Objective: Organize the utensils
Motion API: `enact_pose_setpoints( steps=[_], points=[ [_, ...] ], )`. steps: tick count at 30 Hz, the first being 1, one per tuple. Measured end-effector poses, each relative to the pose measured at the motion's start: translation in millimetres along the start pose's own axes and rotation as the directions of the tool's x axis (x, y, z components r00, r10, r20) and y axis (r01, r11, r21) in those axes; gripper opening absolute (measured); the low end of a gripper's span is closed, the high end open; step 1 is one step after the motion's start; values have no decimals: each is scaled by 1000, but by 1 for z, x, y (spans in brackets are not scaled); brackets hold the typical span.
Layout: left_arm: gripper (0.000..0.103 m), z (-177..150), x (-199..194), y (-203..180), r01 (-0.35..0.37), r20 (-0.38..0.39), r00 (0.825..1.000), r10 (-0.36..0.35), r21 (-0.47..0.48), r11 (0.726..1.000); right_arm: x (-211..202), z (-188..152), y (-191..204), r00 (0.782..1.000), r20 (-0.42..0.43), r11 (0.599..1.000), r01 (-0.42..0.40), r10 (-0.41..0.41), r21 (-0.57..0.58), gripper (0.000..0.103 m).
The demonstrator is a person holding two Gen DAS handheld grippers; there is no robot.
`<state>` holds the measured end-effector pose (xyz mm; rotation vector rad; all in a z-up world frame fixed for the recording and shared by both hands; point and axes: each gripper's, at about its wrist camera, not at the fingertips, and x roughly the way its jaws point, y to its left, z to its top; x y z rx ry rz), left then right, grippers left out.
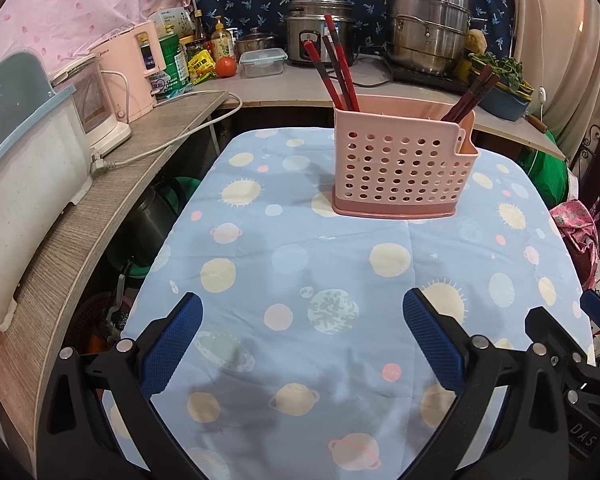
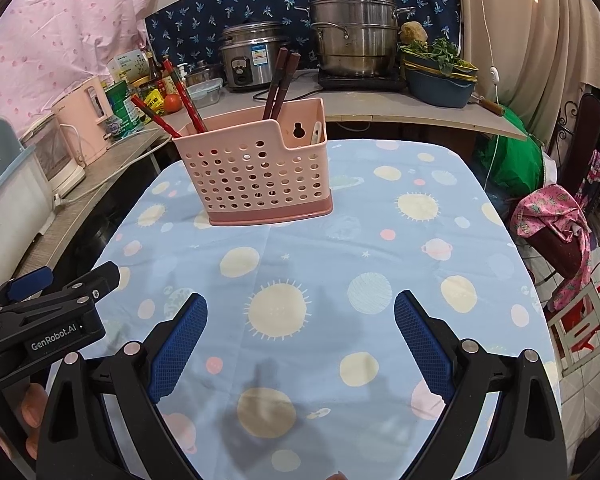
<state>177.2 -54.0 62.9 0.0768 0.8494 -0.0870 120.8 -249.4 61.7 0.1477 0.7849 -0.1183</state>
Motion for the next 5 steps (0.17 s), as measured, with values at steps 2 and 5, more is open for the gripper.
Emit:
enact_pose_setpoints(
  steps=[2, 5],
  points=[
    [96, -1, 0, 0, 0, 5, 1000, 0, -1, 1000, 0, -1, 1, 1000, 0, 1000, -1, 1, 0, 91],
    [96, -1, 0, -2, 2, 12, 1000, -2, 14, 1000, 1, 0, 2, 1000, 1, 1000, -2, 2, 2, 91]
  ],
)
